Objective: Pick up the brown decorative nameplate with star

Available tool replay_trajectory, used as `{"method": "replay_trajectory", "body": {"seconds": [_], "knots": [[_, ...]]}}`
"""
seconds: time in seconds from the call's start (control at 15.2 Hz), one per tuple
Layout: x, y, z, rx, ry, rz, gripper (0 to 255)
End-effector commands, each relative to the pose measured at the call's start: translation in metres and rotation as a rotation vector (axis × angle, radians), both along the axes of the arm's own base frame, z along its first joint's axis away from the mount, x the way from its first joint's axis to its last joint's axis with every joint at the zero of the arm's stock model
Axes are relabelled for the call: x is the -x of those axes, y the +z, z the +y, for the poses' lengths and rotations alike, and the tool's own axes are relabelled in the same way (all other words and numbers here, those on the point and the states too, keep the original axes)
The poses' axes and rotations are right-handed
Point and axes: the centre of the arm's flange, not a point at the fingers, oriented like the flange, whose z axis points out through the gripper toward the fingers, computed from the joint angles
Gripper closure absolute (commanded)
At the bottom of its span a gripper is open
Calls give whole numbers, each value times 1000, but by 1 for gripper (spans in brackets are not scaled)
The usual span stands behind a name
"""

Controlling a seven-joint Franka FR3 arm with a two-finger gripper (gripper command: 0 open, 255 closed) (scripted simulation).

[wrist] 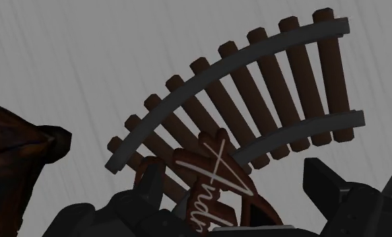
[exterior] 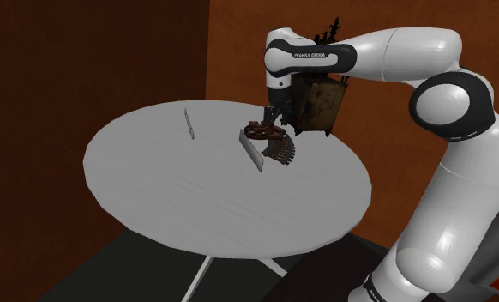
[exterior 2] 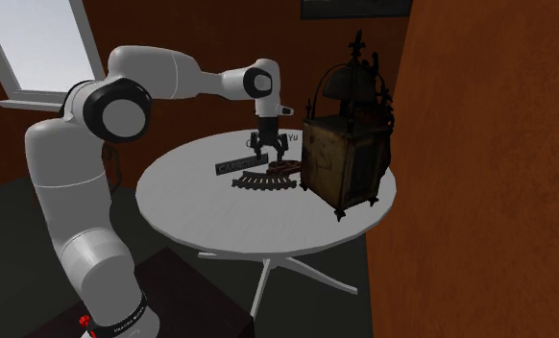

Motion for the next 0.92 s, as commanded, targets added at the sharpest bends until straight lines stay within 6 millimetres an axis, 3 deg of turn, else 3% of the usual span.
{"method": "replay_trajectory", "body": {"seconds": [0.0,0.46,0.66,0.73,0.86], "knots": [[-27,-1,-1,0,9,0,0],[-27,-38,-1,0,9,0,0],[-27,-41,-1,0,9,0,0],[-27,-41,-2,0,9,0,255],[-27,-41,-2,0,9,0,255]]}}
